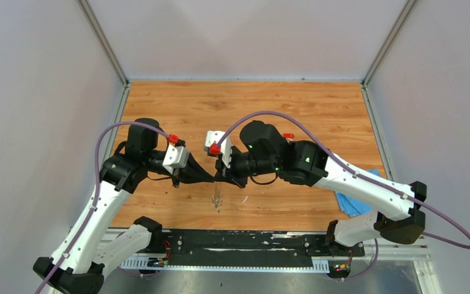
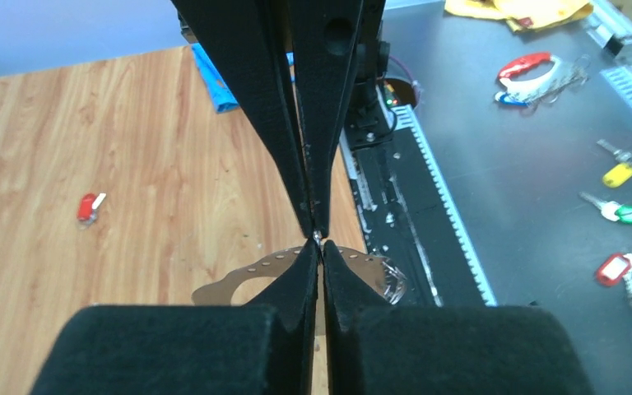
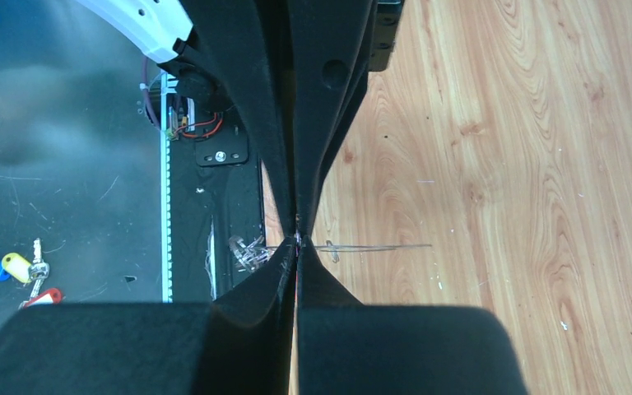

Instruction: Put the keys on the keyring

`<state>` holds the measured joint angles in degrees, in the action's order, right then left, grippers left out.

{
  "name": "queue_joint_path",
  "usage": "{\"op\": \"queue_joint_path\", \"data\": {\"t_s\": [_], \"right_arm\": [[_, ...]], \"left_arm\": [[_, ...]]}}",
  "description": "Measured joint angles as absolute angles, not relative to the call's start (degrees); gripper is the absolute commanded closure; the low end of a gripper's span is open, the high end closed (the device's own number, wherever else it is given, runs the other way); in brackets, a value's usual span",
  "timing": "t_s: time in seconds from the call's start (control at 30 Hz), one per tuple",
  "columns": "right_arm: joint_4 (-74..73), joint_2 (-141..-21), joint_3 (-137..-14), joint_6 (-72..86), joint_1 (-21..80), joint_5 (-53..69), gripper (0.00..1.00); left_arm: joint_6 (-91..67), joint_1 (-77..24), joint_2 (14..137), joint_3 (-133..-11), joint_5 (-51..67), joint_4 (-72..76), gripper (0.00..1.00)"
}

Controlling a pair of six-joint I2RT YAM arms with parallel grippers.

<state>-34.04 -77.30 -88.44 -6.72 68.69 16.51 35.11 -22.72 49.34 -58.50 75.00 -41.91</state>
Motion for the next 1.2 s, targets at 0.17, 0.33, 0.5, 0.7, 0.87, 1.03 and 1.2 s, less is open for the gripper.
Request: {"op": "queue_joint_path", "data": {"t_s": [0.17, 0.33, 0.5, 0.7, 0.87, 1.03, 1.2], "right_arm": [[-34.09, -77.30, -88.55, -6.85, 68.73, 17.17, 1.00], [-33.54, -77.21, -88.55, -6.50, 68.73, 18.37, 0.73], [-30.28, -74.37, -87.81, -4.58, 68.38, 17.93, 0.46], [-23.42, -63.37, -79.70, -1.06, 64.07, 10.41, 0.36], [-18.00, -56.80, -67.70, 3.11, 55.42, 0.21, 0.36], [-15.64, -56.38, -57.76, 6.33, 48.60, -6.28, 0.36], [-13.56, -60.01, -54.06, 9.87, 41.21, -10.94, 0.31]], "left_arm": [[35.35, -22.72, 48.99, -58.46, 74.30, -41.85, 1.00], [36.25, -22.76, 47.70, -58.17, 73.56, -41.74, 1.00], [37.87, -22.74, 47.16, -58.17, 72.38, -42.06, 1.00], [42.70, -22.74, 45.01, -58.17, 72.77, -42.19, 1.00], [50.94, -22.76, 40.07, -58.17, 73.43, -42.19, 1.00], [58.41, -23.03, 35.40, -58.15, 73.93, -42.17, 1.00], [61.60, -23.03, 33.91, -56.80, 73.95, -42.19, 1.00]]}}
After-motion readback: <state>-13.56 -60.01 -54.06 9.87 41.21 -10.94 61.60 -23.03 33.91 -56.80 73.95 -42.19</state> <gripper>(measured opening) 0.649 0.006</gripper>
